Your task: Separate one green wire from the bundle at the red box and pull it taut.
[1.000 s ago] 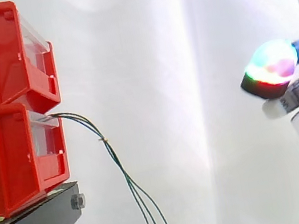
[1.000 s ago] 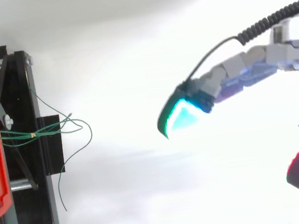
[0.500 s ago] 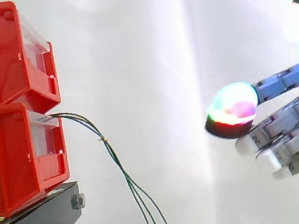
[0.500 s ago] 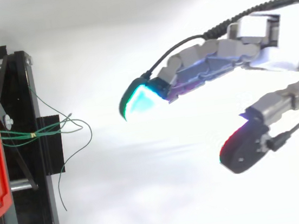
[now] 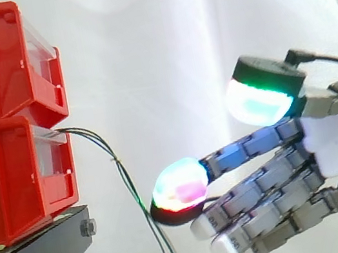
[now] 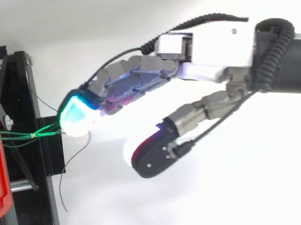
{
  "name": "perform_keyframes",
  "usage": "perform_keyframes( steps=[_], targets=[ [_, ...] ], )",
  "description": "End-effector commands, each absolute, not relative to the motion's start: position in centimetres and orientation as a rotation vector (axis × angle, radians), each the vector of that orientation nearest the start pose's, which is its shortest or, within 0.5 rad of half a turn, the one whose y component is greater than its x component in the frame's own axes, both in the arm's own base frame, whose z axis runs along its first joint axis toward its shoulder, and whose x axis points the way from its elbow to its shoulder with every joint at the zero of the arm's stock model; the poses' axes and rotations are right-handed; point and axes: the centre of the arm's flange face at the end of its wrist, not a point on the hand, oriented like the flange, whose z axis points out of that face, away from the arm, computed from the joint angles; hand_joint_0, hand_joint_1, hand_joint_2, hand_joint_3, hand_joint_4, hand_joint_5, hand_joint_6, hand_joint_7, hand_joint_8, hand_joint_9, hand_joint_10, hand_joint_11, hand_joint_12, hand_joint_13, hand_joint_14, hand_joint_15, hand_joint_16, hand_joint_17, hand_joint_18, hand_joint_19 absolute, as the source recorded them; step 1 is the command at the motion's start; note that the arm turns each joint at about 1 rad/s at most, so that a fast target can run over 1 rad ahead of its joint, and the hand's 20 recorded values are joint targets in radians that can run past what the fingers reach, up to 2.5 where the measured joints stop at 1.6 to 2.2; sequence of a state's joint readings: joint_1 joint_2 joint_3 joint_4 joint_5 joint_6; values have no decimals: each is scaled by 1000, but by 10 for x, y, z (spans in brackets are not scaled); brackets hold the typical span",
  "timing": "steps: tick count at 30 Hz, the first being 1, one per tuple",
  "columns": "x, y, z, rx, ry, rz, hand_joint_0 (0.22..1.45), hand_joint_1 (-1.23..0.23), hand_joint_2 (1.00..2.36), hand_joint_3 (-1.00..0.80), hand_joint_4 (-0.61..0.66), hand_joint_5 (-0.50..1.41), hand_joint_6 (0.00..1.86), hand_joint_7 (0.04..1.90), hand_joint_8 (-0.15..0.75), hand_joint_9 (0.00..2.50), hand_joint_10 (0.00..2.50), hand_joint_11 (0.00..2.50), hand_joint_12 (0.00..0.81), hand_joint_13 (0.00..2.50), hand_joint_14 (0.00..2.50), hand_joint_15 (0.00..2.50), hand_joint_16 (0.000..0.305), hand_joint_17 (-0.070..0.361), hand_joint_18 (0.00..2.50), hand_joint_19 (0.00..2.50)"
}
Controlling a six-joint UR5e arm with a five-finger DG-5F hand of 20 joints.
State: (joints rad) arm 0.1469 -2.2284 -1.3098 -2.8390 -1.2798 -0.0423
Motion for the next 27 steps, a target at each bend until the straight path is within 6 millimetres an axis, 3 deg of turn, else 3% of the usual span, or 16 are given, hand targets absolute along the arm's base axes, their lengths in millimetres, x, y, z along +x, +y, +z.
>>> perform_keyframes(
  steps=[1, 10, 12, 20, 27],
  targets=[
    [737, -60, 226, 1301, 1201, 1006, 490, -733, 1000, -500, 194, -237, 501, 616, 298, 486, 0, 18, 325, 515, 3, 104, 34, 76, 371, 42],
    [760, -60, 193, 1284, 1166, 1028, 489, -715, 1000, -500, 202, -233, 501, 622, 297, 489, 0, 12, 324, 493, 2, 96, 34, 77, 339, 49],
    [769, -60, 193, 1275, 1159, 1035, 488, -712, 1000, -500, 202, -233, 501, 622, 297, 486, 0, 3, 325, 491, 3, 96, 35, 78, 335, 57],
    [773, -59, 193, 1250, 1151, 1034, 488, -708, 1000, -500, 211, -228, 501, 625, 297, 492, 0, 7, 329, 490, 3, 101, 35, 79, 323, 62],
    [776, -45, 193, 1211, 1168, 1039, 495, -708, 1000, -500, 253, -195, 502, 744, 306, 558, 0, 28, 351, 539, 4, 117, 37, 83, 336, 83]
  ],
)
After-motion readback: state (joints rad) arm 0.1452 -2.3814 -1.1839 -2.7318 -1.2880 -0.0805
